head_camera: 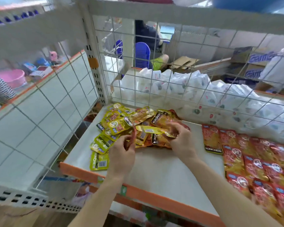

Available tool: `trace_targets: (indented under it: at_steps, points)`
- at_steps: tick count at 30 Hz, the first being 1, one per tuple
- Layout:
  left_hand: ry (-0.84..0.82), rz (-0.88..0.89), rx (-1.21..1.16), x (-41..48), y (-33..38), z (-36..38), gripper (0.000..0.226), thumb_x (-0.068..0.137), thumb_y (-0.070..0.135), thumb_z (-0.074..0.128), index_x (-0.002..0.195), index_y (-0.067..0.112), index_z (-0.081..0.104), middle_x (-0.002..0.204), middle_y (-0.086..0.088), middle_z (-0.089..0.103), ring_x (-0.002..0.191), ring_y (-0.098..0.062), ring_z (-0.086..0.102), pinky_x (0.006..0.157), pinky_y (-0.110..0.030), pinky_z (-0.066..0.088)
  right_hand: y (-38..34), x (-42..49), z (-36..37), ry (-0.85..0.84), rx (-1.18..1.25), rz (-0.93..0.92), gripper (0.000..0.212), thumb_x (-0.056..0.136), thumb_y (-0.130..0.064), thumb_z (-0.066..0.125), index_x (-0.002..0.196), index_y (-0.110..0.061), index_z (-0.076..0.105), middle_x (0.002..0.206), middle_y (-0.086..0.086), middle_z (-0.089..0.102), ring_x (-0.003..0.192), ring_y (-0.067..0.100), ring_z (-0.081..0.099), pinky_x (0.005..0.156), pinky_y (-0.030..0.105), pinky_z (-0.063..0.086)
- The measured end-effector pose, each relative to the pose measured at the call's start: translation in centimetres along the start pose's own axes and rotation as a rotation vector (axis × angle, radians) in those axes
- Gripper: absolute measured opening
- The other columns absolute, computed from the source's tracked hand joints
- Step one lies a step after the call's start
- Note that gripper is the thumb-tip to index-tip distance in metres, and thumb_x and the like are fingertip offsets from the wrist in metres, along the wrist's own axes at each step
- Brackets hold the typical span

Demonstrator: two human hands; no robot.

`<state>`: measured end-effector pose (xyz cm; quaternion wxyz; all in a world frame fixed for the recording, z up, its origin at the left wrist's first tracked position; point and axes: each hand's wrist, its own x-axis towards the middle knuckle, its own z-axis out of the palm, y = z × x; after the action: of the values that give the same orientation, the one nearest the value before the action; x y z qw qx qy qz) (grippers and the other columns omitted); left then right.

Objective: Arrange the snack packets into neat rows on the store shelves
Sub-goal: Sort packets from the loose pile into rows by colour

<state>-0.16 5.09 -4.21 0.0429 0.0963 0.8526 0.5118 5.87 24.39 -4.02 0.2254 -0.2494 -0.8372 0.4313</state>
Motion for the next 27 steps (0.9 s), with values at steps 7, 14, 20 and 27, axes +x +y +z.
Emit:
trace_targets:
  at_steps: [7, 14, 20, 27]
  points:
    - [0.062, -0.161, -0.269, -1.4, -0.4, -3.0, 0.015, 0.096, 0.022, 0.063, 0.110, 0.020, 0.067, 0.092, 0.004, 0.068, 0.087, -0.018, 0.063, 0.075, -0.031, 0.046, 0.4, -1.1, -1.1, -0.208, 0.353, 0.019, 0.003, 0.085, -0.014, 0.075, 0.085, -0.013, 0.072, 0.079, -0.009, 0.067, 0.073, 0.008, 0.058, 0.072, 0.028, 0.046]
    - [0.014, -0.243, -0.559, -2.0, 0.4, -3.9, 0.009, 0.096, 0.012, 0.062, 0.098, 0.019, 0.067, 0.091, -0.001, 0.072, 0.090, -0.023, 0.068, 0.078, -0.035, 0.054, -2.9, -3.4, -3.3, -0.261, 0.704, 0.271, 0.018, 0.078, -0.022, 0.069, 0.092, -0.010, 0.069, 0.084, 0.004, 0.073, 0.075, 0.017, 0.069, 0.064, 0.029, 0.058]
    - [-0.213, -0.200, -0.563, -3.6, 1.9, -0.9, 0.016, 0.093, 0.005, 0.062, 0.094, 0.019, 0.069, 0.085, 0.002, 0.072, 0.083, -0.015, 0.066, 0.071, -0.025, 0.050, -2.6, -6.9, -5.0, -0.174, 0.776, 0.442, 0.020, 0.094, -0.028, 0.057, 0.111, -0.016, 0.060, 0.079, -0.002, 0.074, 0.065, 0.010, 0.069, 0.053, 0.026, 0.056]
    - [-0.336, -0.204, -0.585, -7.0, 5.8, 4.7, 0.023, 0.093, 0.005, 0.060, 0.105, 0.023, 0.067, 0.092, 0.003, 0.075, 0.091, -0.022, 0.071, 0.078, -0.036, 0.058, -0.4, -10.3, -11.5, -0.143, 0.833, 0.506, 0.030, 0.094, 0.005, 0.052, 0.113, -0.015, 0.064, 0.076, -0.003, 0.071, 0.062, 0.012, 0.067, 0.054, 0.027, 0.057]
